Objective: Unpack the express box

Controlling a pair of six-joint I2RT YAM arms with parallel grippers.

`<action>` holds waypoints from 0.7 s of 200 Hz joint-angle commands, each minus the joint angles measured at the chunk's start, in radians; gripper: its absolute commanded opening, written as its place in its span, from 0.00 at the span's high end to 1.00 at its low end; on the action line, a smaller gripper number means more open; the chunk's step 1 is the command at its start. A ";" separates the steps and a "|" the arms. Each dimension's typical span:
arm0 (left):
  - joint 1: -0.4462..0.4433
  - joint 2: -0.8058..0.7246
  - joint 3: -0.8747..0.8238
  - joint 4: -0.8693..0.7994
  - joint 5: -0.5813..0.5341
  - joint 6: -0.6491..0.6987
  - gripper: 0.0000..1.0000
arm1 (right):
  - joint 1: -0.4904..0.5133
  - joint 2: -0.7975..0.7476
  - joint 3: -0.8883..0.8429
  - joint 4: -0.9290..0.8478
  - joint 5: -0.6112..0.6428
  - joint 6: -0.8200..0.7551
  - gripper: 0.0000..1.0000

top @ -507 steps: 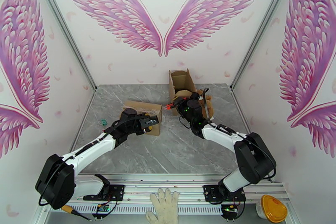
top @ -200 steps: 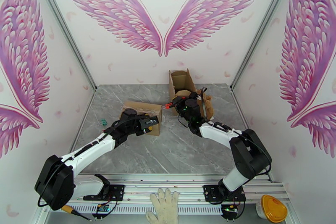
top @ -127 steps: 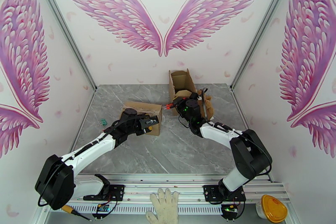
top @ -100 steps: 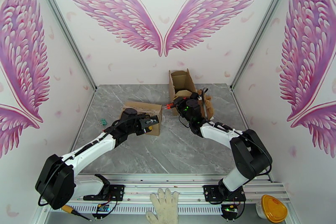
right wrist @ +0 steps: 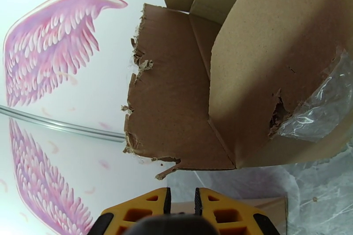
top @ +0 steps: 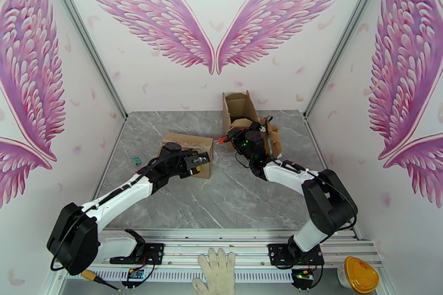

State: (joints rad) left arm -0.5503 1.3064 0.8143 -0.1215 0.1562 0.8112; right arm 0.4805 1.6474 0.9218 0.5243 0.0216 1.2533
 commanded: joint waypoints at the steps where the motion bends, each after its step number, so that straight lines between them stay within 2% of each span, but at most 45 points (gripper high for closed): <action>1: -0.015 0.023 0.011 -0.073 0.018 -0.007 0.46 | -0.002 0.021 0.023 0.049 -0.022 0.023 1.00; 140: -0.017 0.020 0.000 -0.067 0.007 -0.009 0.46 | -0.002 -0.029 -0.009 0.028 0.018 0.022 1.00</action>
State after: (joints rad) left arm -0.5549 1.3090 0.8158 -0.1211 0.1421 0.8112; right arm 0.4786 1.6512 0.9215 0.5343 0.0185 1.2636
